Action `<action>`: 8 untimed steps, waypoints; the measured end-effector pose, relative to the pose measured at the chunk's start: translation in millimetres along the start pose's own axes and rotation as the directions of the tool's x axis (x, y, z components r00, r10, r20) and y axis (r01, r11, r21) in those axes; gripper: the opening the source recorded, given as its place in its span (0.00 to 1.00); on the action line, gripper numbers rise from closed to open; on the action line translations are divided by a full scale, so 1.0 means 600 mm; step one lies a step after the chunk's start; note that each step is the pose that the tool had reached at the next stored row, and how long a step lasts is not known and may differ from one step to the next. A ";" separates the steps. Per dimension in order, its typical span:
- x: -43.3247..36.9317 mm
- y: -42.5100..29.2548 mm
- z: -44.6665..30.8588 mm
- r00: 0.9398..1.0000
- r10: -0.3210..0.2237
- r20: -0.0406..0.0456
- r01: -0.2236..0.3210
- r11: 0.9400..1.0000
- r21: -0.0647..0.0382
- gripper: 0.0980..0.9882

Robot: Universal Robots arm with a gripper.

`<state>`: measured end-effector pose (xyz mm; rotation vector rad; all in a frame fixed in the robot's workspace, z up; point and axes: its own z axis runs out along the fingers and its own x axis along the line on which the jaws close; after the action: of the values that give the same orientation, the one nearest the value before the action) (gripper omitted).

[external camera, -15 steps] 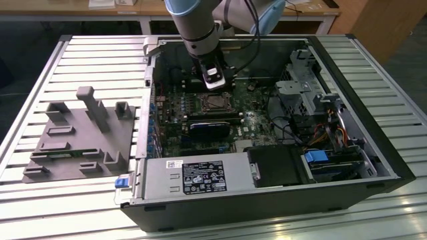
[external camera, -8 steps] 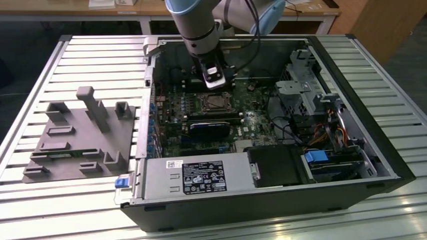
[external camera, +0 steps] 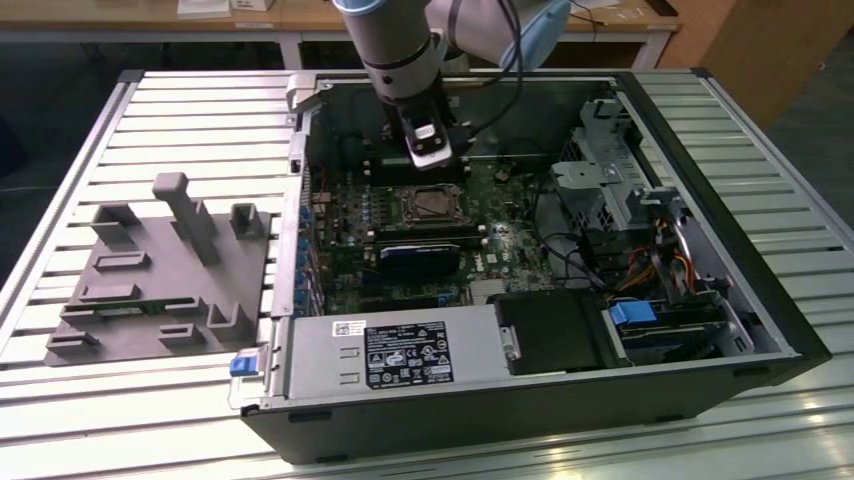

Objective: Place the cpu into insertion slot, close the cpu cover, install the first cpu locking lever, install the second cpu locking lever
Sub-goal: 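Install the first cpu locking lever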

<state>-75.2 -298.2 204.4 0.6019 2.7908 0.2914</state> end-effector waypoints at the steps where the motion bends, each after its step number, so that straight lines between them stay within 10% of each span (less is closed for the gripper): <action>1: 0.000 0.000 -0.001 1.000 0.000 0.000 0.000 1.000 0.000 0.00; 8: -0.001 0.001 -0.001 1.000 0.000 -0.004 0.000 1.000 0.006 0.00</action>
<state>-75.0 -298.2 205.3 0.6027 2.7966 0.2849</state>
